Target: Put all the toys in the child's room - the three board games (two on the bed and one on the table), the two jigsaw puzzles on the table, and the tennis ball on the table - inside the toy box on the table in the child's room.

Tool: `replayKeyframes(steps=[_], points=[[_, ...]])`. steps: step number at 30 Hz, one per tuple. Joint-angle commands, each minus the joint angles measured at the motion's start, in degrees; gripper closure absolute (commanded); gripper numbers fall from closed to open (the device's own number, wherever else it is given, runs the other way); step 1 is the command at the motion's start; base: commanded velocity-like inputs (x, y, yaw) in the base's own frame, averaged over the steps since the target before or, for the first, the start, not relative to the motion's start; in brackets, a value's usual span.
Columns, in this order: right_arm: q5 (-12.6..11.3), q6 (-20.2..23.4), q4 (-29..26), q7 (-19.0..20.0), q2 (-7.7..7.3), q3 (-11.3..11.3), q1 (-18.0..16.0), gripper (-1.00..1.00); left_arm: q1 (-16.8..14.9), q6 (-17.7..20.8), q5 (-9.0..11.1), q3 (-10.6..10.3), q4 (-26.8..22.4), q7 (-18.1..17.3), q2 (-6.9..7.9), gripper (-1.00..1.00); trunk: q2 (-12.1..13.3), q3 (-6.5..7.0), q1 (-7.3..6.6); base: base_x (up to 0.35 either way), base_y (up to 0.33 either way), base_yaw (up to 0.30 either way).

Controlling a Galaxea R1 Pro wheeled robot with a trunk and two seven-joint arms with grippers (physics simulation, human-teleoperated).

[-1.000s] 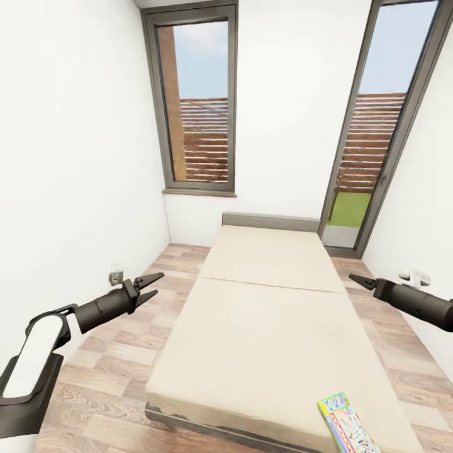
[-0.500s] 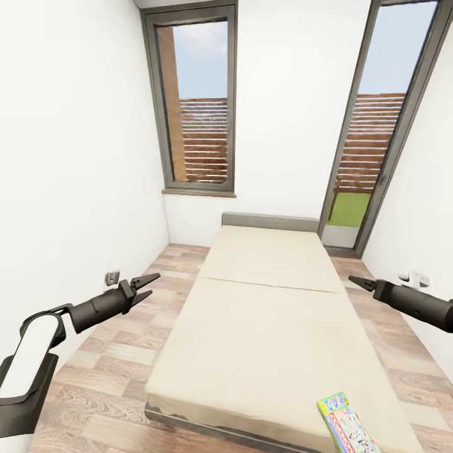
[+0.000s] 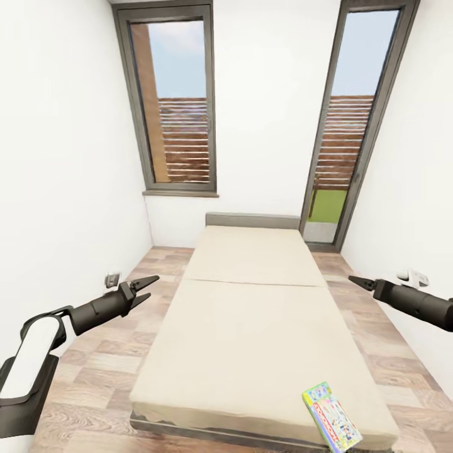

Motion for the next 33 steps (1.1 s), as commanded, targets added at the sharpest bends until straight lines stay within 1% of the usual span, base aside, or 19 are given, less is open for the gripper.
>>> replayKeyframes(steps=[1,8,19,33], points=[[0.5,0.3,0.0,0.6,0.01,-0.1,-0.1,-1.0,0.0,0.2,-0.5,0.1,0.0,-0.5,0.0,-1.0,-0.1,-0.13,0.04,0.0,0.0,-0.26],[0.6,0.3,0.1,0.5,0.01,0.1,-0.2,-1.0,0.0,0.2,-0.7,0.1,0.2,-0.5,-0.09,-1.0,-0.1,-0.13,0.04,0.0,0.044,-0.276],[0.5,0.3,0.1,0.4,0.01,0.0,-0.2,-1.0,0.0,0.3,-0.6,-0.1,0.2,-0.5,-0.24,-1.0,-0.1,-0.13,0.04,0.0,0.173,-0.285],[0.5,0.3,0.1,0.4,0.01,0.0,-0.2,-1.0,0.0,0.3,-0.2,-0.1,0.2,-0.5,-0.25,-1.0,-0.1,-0.13,0.04,0.0,0.026,-0.289]])
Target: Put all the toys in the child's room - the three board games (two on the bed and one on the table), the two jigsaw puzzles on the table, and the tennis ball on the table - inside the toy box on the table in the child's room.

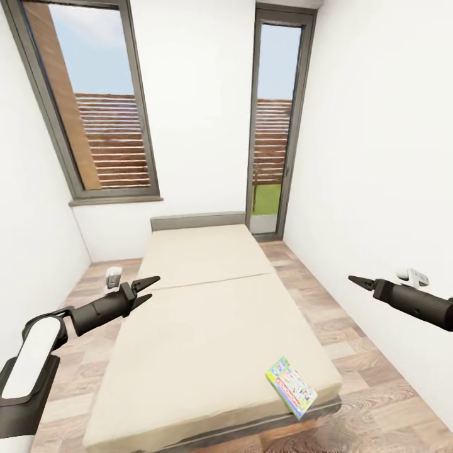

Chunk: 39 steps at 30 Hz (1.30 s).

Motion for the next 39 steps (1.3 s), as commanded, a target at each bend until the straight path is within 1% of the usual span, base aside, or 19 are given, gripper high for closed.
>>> replayKeyframes(steps=[1,12,20,24,30,32,33,34,37,39], points=[[0.6,0.3,0.0,0.6,0.01,-0.1,-0.1,-1.0,0.0,0.2,-0.5,0.1,0.0,-0.5,0.0,-1.0,-0.1,-0.13,0.04,0.0,0.005,-0.289],[0.6,0.3,0.3,0.5,0.01,0.0,-0.2,-1.0,0.0,0.2,-0.5,0.1,0.0,-0.5,0.0,-1.0,-0.1,-0.13,0.04,0.008,0.034,-0.289],[0.6,0.3,2.3,0.5,0.01,0.1,-0.4,-1.0,0.0,0.2,-0.6,0.1,0.0,-0.6,0.0,-1.0,-0.1,-0.13,0.04,0.074,0.194,-0.289],[0.6,0.3,3.7,0.5,0.01,0.1,-1.0,-1.0,0.0,0.2,-0.7,0.1,-0.1,-0.5,0.0,-1.0,-0.1,-0.13,0.04,0.101,0.244,-0.289],[0.6,0.3,5.5,0.5,0.01,0.1,-2.0,-1.0,-0.1,0.3,-0.2,0.5,-0.1,-0.4,0.0,-1.0,-0.1,-0.13,0.04,0.091,0.225,-0.289],[0.6,0.3,6.7,0.5,-0.02,0.1,-2.3,-1.0,-0.1,0.4,0.3,1.0,-0.3,-0.5,0.03,-1.0,-0.1,-0.13,0.04,0.049,0.122,-0.289],[0.6,0.3,7.1,0.5,-0.01,0.1,-2.4,-1.0,-0.1,0.4,0.8,1.6,-0.3,-0.5,0.06,-1.0,-0.1,-0.13,0.04,0.035,0.087,-0.289],[0.6,0.3,7.1,0.5,-0.01,0.1,-2.4,-1.0,-0.1,0.4,0.8,1.6,-0.3,-0.5,0.06,-1.0,-0.1,-0.13,0.04,0.035,0.087,-0.289],[0.5,0.3,8.0,0.7,0.0,0.1,-2.6,-1.0,0.0,0.6,3.4,3.7,-0.3,-0.5,0.27,-1.0,-0.1,-0.13,0.04,0.021,0.052,-0.241],[0.4,0.3,8.4,0.7,0.04,0.1,-2.6,-1.0,0.1,0.8,5.0,4.7,-0.3,-0.4,0.54,-1.0,-0.1,-0.13,0.04,0.013,0.032,-0.154]])
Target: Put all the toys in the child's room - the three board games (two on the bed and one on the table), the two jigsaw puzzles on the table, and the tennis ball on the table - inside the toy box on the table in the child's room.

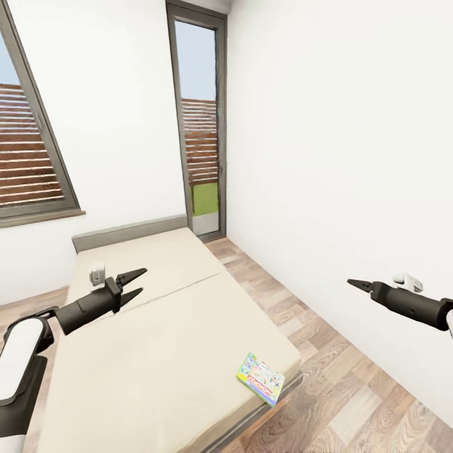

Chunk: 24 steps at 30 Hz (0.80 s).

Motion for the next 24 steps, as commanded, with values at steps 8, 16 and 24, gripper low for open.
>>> replayKeyframes(steps=[8,16,24], points=[[-1.7,0.3,0.6,0.9,0.06,-0.1,0.0,-1.0,0.5,0.5,1.6,1.6,0.0,-0.7,1.18,-1.0,-1.3,-0.67,0.7,0.006,0.016,-0.077],[-6.6,0.3,0.7,0.8,0.09,0.0,0.5,-1.0,0.8,0.5,2.3,1.8,-0.3,-0.8,1.8,-1.0,-4.5,-2.03,2.46,0.001,0.003,-0.069],[-8.2,0.3,1.1,0.8,2.12,0.0,1.2,-1.0,0.7,0.5,2.7,1.7,-0.5,-0.9,1.91,-1.0,-7.8,-3.12,4.21,0.0,0.001,-0.194]])
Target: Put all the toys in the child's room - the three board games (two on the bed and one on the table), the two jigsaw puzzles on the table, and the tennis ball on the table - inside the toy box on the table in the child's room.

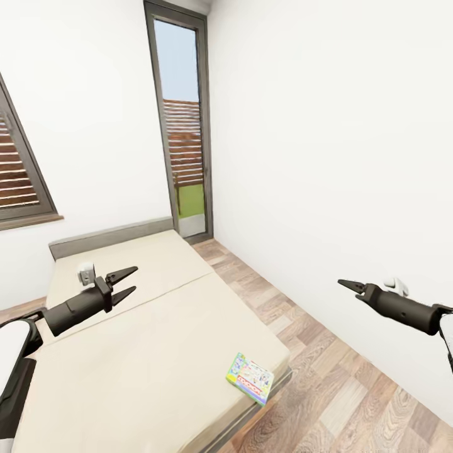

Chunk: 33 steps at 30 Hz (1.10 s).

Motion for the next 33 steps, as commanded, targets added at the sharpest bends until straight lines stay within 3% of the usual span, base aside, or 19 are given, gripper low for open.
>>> replayKeyframes(steps=[1,6,7,12,14,15,18,25,26,30,33], points=[[0.5,0.3,0.0,0.6,0.55,-0.1,0.2,-1.0,-0.1,0.2,-0.5,0.1,0.0,-0.5,0.03,-1.0,-0.5,-0.24,0.25,0.0,0.0,-0.217],[0.2,0.3,0.1,0.6,1.96,-0.1,1.6,-1.0,-0.1,0.3,-0.4,0.1,0.0,-0.5,0.07,-1.0,-2.5,-0.93,1.35,0.0,0.0,-0.173],[-0.7,0.3,0.1,0.7,2.88,-0.1,3.8,-1.0,-0.2,0.3,-0.4,0.1,0.1,-0.4,0.09,-1.0,-2.9,-1.1,1.57,0.0,0.0,-0.071],[-3.1,0.3,1.0,0.7,3.47,-0.2,6.0,-1.0,-0.3,0.3,-0.5,0.1,0.2,-0.2,0.11,-1.0,-4.9,-1.95,2.67,0.0,0.0,-0.039],[-4.1,0.3,2.8,0.7,3.58,-0.3,6.6,-1.0,-0.4,0.3,-0.4,0.2,0.2,-0.2,0.11,-1.0,-5.7,-2.29,3.11,0.0,0.0,-0.021],[-6.0,0.3,9.2,0.7,3.77,-0.2,7.3,-1.0,-0.4,0.3,-0.2,0.5,0.3,-0.1,0.11,-1.0,-6.1,-2.47,3.33,0.0,0.0,-0.005],[-6.3,0.3,11.1,0.8,3.92,0.0,7.4,-1.0,-0.4,0.3,-0.2,0.5,0.4,-0.1,0.11,-1.0,-7.3,-3.01,3.98,0.0,0.0,-0.003],[-6.5,0.3,20.8,0.9,8.2,1.5,6.6,-1.0,-0.4,0.3,-0.2,0.6,0.6,0.0,0.11,-1.0,-10.1,-4.26,5.52,0.0,0.0,-0.001],[-6.5,0.3,20.8,0.9,8.2,1.5,6.6,-1.0,-0.4,0.3,-0.2,0.6,0.6,0.0,0.11,-1.0,-10.5,-4.44,5.74,0.0,0.0,0.0],[-6.4,0.3,26.9,1.1,9.58,4.1,4.4,-1.0,-0.4,0.3,-0.4,0.6,0.6,0.0,0.11,-1.0,-12.2,-5.16,6.62,0.0,0.0,0.0],[-6.4,0.3,28.6,1.6,9.87,5.7,3.6,-1.0,-0.4,0.3,-0.6,0.6,0.6,0.1,0.11,-1.0,-13.4,-5.7,7.28,0.0,0.0,0.0]])
